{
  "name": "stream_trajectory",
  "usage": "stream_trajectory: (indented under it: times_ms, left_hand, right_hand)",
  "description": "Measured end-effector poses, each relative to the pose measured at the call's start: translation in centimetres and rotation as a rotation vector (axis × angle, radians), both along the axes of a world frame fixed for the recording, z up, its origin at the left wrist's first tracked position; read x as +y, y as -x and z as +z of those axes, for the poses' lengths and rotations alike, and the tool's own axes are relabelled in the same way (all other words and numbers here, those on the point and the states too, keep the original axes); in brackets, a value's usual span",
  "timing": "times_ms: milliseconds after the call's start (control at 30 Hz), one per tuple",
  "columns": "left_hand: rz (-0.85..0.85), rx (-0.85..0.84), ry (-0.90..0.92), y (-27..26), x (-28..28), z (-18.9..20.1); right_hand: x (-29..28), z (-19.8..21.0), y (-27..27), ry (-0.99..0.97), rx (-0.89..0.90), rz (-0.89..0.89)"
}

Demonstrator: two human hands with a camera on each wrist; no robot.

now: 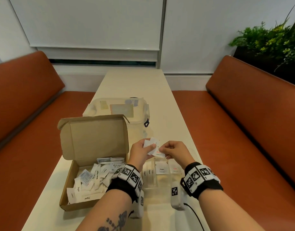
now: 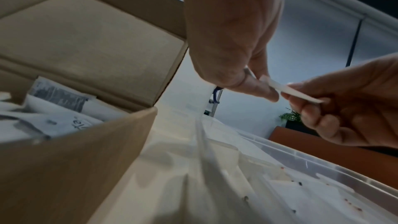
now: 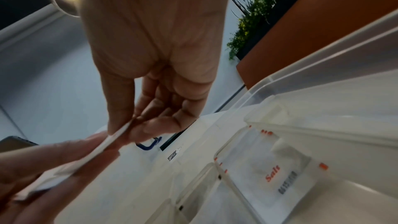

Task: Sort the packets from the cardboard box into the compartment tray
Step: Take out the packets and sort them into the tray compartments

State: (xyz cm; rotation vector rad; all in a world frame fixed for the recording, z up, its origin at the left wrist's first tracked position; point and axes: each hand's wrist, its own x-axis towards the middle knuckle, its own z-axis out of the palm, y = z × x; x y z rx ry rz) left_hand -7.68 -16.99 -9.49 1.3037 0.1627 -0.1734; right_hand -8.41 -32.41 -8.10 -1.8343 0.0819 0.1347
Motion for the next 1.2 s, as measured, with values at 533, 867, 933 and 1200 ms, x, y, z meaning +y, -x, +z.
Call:
stream_trajectory:
  times_ms: [533,867,933,1200]
  left_hand:
    - [0.068,0.060,0.041,0.4,0.9,-2.1]
    - [0.054,0.083,-0.031,0.4,1.2,-3.3]
    - [0.059,0.092,-0.022,0.4,1.2,-3.3]
    - [0.062,0.084,-0.057,0.2,1.3,-3.5]
  right_hand:
    - [-5.2,-1.8,0.5,0.743,0.099,0.083]
    - [-4.2,-3.0,0.6,0.806,0.083,0.132]
    - [-4.3,-3.1,0.6,0.816,0.073,0.138]
    - [-4.3,-4.0,0.7,0.956,0.032,0.228]
